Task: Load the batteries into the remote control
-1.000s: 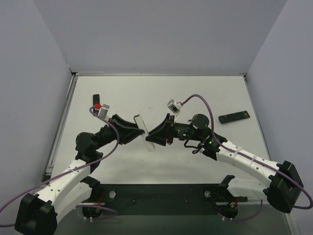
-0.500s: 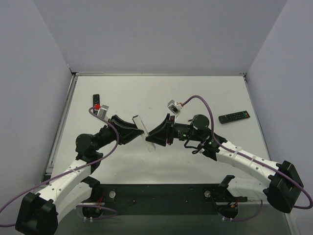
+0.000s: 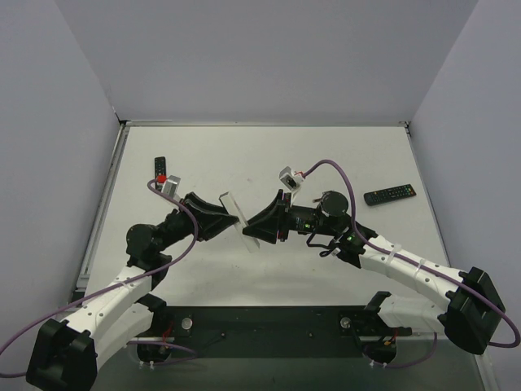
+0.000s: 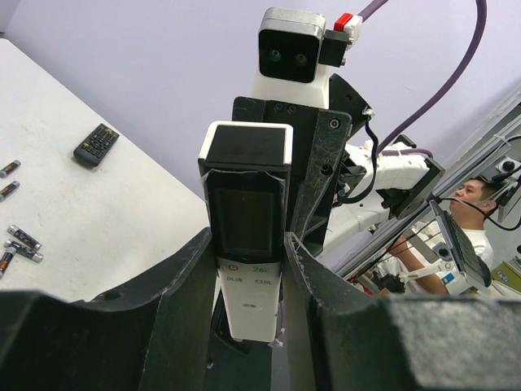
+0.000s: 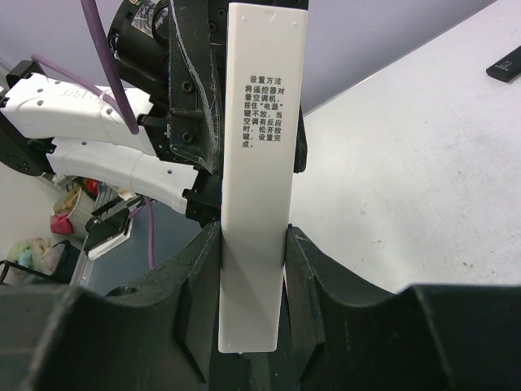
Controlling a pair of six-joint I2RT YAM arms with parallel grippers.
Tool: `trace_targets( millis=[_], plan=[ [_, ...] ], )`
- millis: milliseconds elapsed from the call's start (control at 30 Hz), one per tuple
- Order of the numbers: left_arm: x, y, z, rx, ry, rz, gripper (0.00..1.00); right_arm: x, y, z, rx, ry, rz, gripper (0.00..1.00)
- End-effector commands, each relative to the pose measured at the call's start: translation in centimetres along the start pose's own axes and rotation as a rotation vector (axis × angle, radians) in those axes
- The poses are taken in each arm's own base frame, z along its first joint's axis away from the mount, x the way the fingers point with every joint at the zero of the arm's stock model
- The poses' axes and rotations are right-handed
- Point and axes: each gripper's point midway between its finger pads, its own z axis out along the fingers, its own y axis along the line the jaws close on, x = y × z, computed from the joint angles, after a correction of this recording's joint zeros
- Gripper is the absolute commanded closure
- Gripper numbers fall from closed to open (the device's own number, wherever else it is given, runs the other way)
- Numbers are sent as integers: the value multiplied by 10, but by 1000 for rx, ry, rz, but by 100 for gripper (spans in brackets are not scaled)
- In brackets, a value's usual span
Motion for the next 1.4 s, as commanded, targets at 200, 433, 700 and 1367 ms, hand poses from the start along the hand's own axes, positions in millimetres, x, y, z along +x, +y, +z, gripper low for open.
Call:
trace_targets(
  millis=[200, 433, 700, 1367],
  plan=[
    [-120, 9, -12, -115, -535, 164, 100, 61, 24, -24, -143, 228, 85, 78],
    [-128, 10, -13, -122, -555, 178, 100, 64, 22, -28, -134, 228, 89, 78],
    [-128, 11, -12, -127, -542, 181, 100, 64, 23, -33, -125, 221, 91, 80],
    [-61, 33, -5, -306, -111, 349, 100, 67, -100, -149, 824, 219, 220, 90]
  ],
)
